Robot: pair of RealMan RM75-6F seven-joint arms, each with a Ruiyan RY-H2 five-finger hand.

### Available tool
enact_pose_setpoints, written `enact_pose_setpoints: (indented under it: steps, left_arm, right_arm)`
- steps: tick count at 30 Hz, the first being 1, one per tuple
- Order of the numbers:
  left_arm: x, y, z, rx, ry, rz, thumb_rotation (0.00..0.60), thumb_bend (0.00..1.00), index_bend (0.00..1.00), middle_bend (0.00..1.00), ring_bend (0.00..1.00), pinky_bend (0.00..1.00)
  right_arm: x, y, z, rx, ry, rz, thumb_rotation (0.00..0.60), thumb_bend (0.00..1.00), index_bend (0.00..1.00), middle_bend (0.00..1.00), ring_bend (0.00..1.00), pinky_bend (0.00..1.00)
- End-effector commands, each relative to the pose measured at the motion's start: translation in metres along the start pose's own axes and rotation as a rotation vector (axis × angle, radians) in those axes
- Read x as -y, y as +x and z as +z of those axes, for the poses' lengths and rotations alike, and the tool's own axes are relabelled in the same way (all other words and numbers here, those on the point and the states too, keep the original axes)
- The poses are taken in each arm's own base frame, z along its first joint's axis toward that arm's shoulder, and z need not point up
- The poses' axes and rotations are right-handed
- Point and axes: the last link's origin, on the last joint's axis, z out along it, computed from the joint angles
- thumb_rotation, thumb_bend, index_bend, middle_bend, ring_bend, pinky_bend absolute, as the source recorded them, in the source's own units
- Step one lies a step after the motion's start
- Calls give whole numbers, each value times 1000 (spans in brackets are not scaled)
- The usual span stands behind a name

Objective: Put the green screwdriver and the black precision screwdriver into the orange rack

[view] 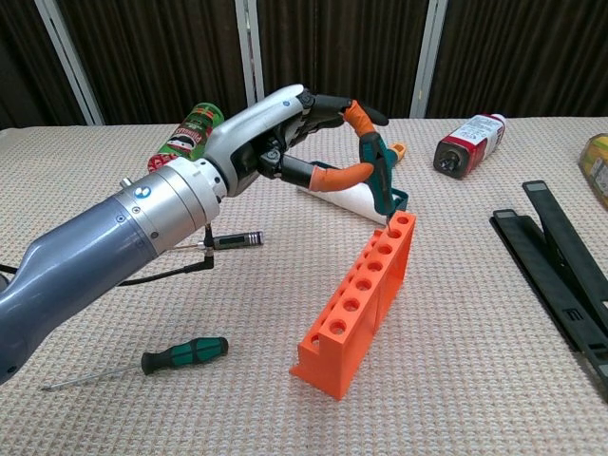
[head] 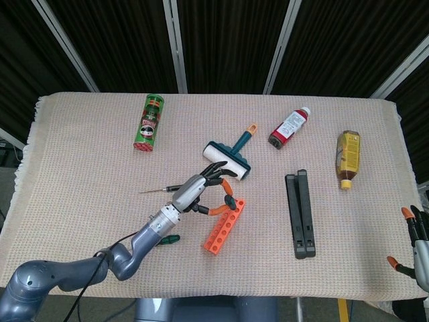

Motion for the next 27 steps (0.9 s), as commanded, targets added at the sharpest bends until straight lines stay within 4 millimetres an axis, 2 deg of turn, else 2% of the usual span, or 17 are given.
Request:
enact_pose_setpoints:
  steps: [1, 11, 19, 27]
  left_arm:
    - [-2, -3, -1, 10, -20, 50, 560, 433, 633, 183, 0, 0]
    - [-10, -7, 0, 29, -49, 215, 537, 431, 629, 171, 0, 0]
    - [-9, -10, -2, 39, -33, 245, 529, 431, 623, 165, 0, 0]
    - [-14, -14, 0, 63, -46, 343, 526, 431, 572, 130, 0, 0]
  right_arm:
    - [0, 1, 0, -2, -1, 0, 600, 0, 0, 0, 0, 0]
    - [-2, 0, -2, -1, -7, 2, 600, 0, 0, 0, 0, 0]
    - [-4, 0, -3, 1, -10, 3, 600, 0, 0, 0, 0, 0]
    - [-6, -1, -4, 2, -14, 7, 600, 0, 0, 0, 0, 0]
